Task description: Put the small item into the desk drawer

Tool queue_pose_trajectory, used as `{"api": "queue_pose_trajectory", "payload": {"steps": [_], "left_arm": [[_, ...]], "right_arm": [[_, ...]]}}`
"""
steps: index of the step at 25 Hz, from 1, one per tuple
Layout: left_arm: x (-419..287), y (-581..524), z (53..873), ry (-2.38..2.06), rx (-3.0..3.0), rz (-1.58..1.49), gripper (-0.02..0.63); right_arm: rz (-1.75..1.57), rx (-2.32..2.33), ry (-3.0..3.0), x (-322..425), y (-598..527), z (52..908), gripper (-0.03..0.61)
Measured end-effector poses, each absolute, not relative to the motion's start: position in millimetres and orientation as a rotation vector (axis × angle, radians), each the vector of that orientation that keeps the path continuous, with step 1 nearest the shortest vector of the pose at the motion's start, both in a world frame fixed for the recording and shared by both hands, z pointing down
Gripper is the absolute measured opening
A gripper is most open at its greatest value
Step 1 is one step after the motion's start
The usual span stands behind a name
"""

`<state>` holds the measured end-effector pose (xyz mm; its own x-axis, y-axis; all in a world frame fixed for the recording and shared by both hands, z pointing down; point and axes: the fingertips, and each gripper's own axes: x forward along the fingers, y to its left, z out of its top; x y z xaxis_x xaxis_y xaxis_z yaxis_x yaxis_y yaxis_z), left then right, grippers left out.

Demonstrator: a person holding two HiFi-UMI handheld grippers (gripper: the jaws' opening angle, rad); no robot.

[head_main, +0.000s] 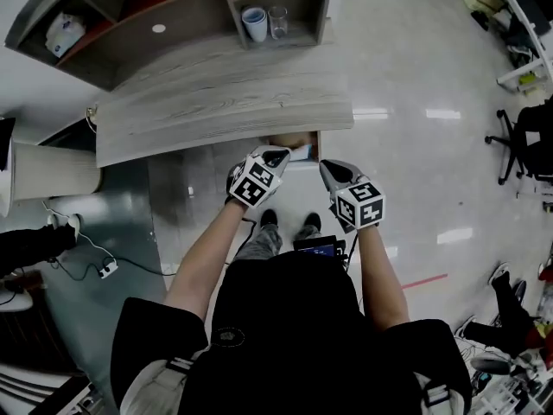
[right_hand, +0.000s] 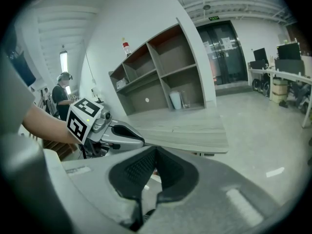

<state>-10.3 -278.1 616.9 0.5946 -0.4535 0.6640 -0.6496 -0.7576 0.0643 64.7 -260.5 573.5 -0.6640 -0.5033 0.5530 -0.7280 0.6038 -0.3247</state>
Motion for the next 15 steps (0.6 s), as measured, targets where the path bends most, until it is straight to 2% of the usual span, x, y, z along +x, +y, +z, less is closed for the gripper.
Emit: {"api": "queue_pose_trajectory", "payload": {"steps": [15], "left_arm": [[-11.6,-263.7,554.9,-0.942,2.528,0.528,0.002]], "right_arm": [[0.682,1.079,-2.474,76.2,-259.4,537.6,-0.001]]}}
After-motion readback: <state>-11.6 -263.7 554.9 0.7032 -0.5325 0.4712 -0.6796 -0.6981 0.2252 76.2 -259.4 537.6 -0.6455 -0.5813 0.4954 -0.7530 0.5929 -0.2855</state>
